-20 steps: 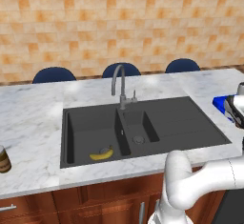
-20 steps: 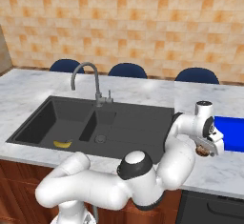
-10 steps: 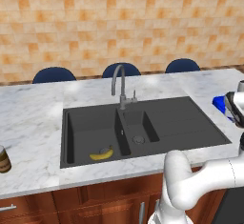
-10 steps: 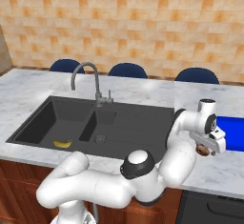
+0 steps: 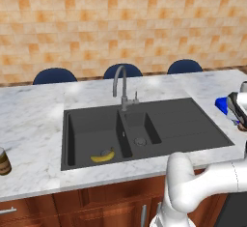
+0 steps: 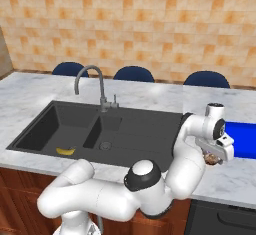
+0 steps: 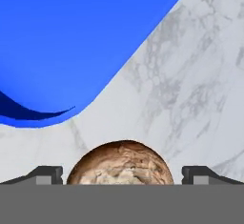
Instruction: Pick up all produce items and place them in the sink. Turn on the sink faucet to wash them. Then turn the sink off and put them in the tray.
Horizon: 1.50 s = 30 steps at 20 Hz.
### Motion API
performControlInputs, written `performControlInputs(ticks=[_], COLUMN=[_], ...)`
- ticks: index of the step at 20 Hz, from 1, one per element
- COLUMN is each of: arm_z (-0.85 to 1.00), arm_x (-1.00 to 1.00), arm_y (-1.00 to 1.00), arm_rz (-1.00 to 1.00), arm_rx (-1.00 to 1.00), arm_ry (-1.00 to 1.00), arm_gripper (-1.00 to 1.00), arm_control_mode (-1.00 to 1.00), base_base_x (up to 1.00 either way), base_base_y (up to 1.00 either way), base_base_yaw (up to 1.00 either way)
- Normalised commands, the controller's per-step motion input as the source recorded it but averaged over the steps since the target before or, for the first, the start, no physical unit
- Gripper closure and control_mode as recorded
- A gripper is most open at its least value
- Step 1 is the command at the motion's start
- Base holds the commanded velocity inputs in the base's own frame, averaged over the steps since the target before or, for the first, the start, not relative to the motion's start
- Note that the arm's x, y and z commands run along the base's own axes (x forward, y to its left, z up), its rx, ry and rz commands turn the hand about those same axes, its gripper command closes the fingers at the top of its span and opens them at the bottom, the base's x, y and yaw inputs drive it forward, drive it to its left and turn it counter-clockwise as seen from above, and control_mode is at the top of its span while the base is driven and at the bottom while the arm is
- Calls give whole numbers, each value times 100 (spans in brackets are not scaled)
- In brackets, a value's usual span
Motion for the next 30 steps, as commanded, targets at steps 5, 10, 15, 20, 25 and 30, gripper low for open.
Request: performControlInputs(ticks=[5, 10, 15, 20, 25, 30], arm_z=[-5, -12, -6, 39, 94, 89], arm_x=[-1, -12, -2, -5, -16, -7], arm_y=[24, 2, 0, 1, 24, 48], arm_rz=[3, 2, 0, 0, 0, 0], arm_rx=[0, 0, 0, -2, -3, 0], arm_ry=[0, 0, 4, 2, 0, 0], arm_gripper=[-100, 100, 100, 100, 100, 100], arm_control_mode=[-100, -100, -100, -100, -100, -100], base_base_x=[0, 0, 0, 0, 0, 0], base_base_y=[0, 0, 0, 0, 0, 0], base_base_yaw=[0, 0, 0, 0, 0, 0])
